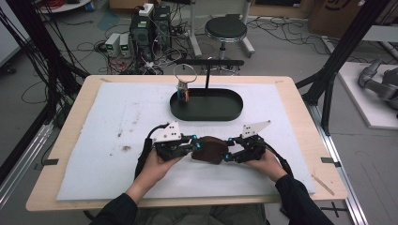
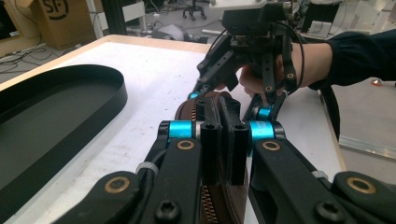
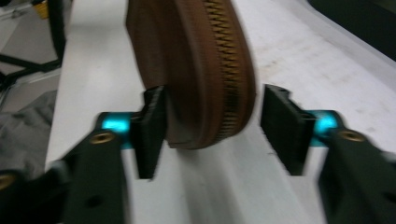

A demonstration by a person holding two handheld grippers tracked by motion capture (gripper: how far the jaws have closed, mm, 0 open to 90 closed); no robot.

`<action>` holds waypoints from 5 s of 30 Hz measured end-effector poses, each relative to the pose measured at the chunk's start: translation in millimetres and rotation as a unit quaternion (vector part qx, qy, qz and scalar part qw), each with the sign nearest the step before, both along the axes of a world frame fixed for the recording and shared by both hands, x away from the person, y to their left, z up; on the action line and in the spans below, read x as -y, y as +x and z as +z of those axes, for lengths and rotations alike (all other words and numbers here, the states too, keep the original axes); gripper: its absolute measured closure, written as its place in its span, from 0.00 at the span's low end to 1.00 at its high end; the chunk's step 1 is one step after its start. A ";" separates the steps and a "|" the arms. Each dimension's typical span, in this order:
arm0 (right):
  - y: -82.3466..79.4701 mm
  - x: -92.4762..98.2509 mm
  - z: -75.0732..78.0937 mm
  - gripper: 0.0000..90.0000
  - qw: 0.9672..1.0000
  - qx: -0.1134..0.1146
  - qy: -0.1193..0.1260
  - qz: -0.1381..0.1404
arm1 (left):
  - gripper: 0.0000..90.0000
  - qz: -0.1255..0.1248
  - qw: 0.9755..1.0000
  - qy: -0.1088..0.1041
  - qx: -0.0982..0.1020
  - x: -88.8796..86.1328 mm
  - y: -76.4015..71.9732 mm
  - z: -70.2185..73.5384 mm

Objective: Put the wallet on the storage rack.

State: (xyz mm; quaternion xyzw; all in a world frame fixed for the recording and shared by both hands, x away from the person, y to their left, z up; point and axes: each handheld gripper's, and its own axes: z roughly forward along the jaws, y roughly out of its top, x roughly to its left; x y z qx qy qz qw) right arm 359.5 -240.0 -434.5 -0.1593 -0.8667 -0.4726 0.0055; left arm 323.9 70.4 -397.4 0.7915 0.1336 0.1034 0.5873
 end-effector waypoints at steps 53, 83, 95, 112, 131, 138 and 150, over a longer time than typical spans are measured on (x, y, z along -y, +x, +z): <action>-14.7 17.2 52.2 0.61 0.992 0.014 0.118 0.033 | 0.77 -0.077 0.994 -0.064 -0.037 -15.9 3.1 7.3; -9.4 27.6 64.9 0.76 0.987 0.101 0.109 -0.063 | 0.31 0.073 0.997 -0.031 0.002 -54.8 -8.1 22.6; 18.2 10.2 78.1 0.76 0.978 0.133 0.099 -0.124 | 0.31 0.170 0.984 -0.034 0.028 -85.4 -36.0 5.4; 48.5 -15.3 67.2 0.76 0.964 0.165 0.072 -0.196 | 0.32 0.202 0.977 -0.044 0.043 -91.1 -44.0 1.8; 76.2 -33.0 40.6 0.76 0.965 0.114 0.075 -0.225 | 0.32 0.208 0.976 -0.049 0.045 -92.5 -44.5 1.5; 80.5 -38.3 32.0 0.76 0.965 0.114 0.057 -0.231 | 0.32 0.207 0.976 -0.050 0.045 -93.9 -45.0 1.3; 95.1 -37.2 15.6 0.76 0.960 0.113 0.062 -0.249 | 0.32 0.203 0.977 -0.049 0.044 -92.7 -45.0 0.8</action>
